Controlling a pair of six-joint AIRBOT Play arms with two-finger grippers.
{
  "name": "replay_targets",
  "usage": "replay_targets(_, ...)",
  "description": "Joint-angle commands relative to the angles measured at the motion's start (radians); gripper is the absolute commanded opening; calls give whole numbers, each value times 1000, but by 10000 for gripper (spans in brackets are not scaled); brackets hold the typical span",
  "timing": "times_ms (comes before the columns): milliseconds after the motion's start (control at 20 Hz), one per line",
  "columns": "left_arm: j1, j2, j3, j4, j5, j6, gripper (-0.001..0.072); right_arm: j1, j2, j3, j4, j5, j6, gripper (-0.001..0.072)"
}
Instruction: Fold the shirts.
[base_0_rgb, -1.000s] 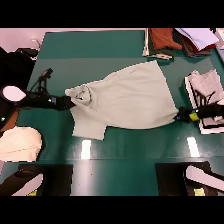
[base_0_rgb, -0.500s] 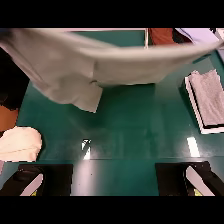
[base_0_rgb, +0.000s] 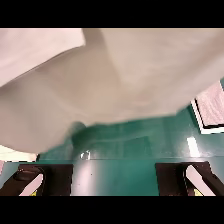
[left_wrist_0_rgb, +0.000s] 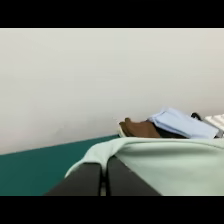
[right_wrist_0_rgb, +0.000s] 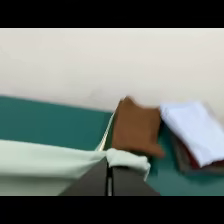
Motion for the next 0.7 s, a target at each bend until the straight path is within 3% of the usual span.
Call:
replay_targets(0, 2, -128, -69, 69, -100, -16, 23, 64, -128, 16, -28, 71, 32, 19)
replay_targets(200, 2, -375, -211, 66, -111, -17, 23, 261, -325, -165, -205, 79, 75, 19)
replay_targets(400, 2, -632, -300, 63, -92, -11, 23, 309, -533, -339, -228, 34, 76, 19)
replay_targets(650, 34, -830, -301, -2, 42, -12, 23, 309, -757, -224, -214, -21, 76, 19)
